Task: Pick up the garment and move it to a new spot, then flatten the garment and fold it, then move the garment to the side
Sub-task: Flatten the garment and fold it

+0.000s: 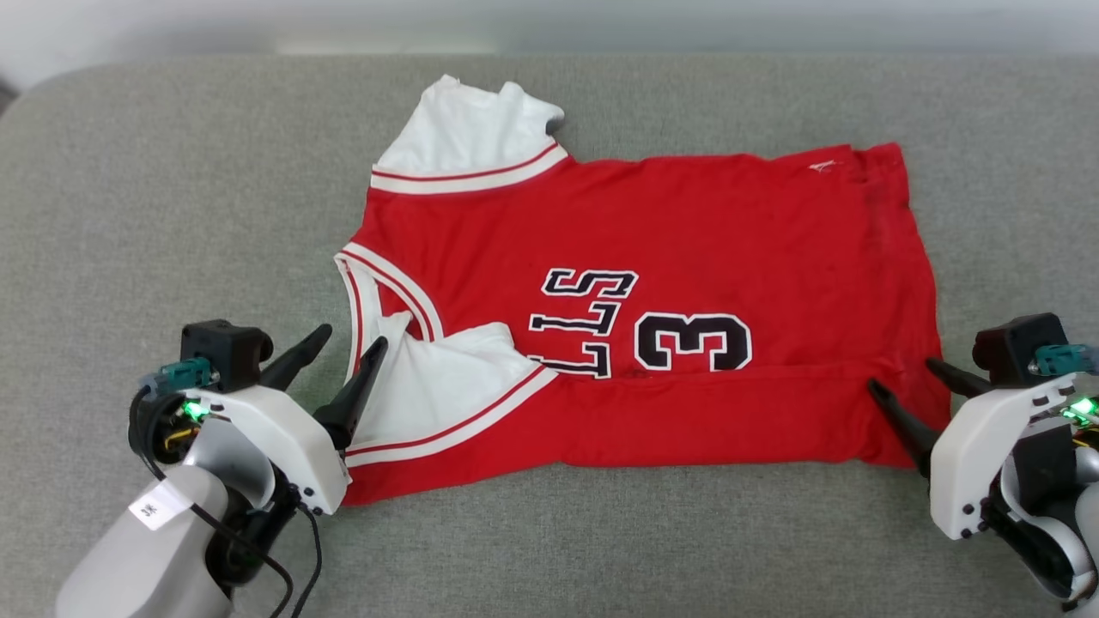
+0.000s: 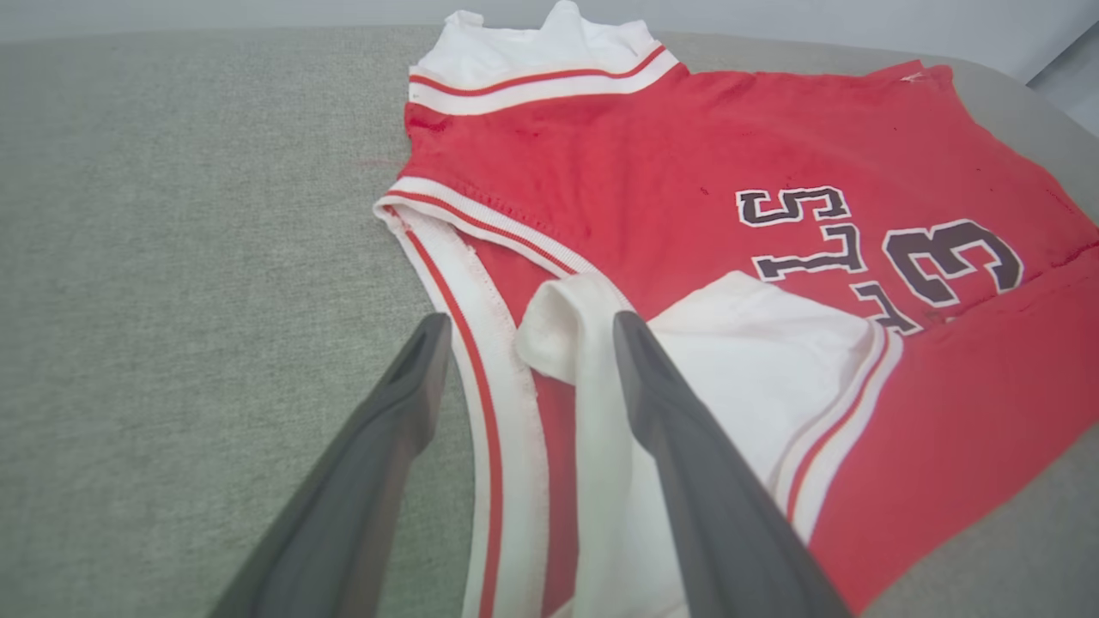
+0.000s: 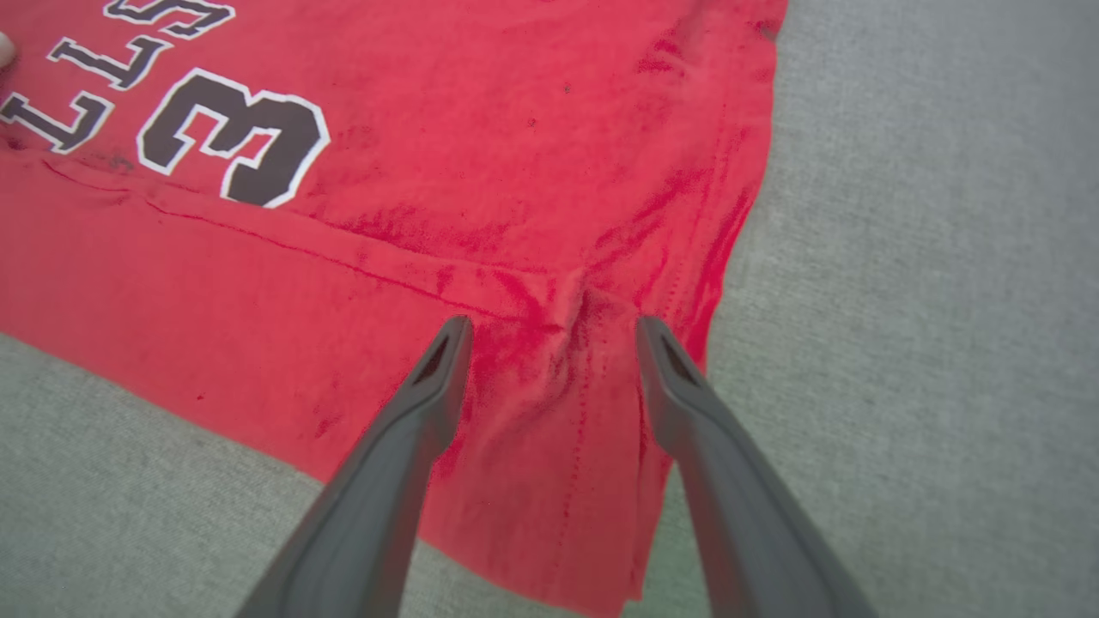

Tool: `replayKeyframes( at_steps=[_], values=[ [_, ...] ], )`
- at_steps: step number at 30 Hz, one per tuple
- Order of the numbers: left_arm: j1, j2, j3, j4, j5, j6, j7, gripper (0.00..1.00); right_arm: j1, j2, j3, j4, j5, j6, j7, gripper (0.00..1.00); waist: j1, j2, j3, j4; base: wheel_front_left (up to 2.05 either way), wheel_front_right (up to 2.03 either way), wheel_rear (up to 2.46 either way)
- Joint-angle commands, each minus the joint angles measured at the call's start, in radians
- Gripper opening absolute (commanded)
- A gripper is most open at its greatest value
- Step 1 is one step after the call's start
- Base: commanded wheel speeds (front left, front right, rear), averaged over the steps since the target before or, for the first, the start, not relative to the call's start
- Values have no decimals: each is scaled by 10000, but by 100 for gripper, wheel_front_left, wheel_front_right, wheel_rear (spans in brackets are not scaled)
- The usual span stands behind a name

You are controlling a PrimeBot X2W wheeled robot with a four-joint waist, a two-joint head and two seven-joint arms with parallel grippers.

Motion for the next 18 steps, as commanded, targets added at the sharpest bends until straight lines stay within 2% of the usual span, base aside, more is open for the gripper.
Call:
replayKeyframes(
  at_steps=[1, 4, 7, 14, 18],
  values=[
    [181, -95, 27, 86, -112, 83, -68, 100, -132, 109, 17, -29, -20, -4, -22, 100, -1, 0, -258, -29, 0, 0, 0],
    [443, -132, 88, 149, -234, 324, -9, 100, 52, 214, 58, -196, -279, -5, 183, 100, -1, 0, -604, -97, 0, 0, 0],
    [802, -24, 246, -91, -364, 870, 203, 100, 390, 386, -171, -401, -485, -4, 544, 100, -1, 0, -924, -152, 0, 0, 0],
    [2330, 345, 632, -1853, -926, 2660, 1178, 100, 1282, 1363, -1344, -1247, -1182, -4, 1856, 100, -1, 0, -1330, -312, 0, 0, 0],
    [3302, 688, 566, -3051, -954, 3616, 1846, 100, 1709, 2207, -2166, -1830, -1591, -4, 2475, 100, -1, 0, -1281, -405, 0, 0, 0]
  ],
)
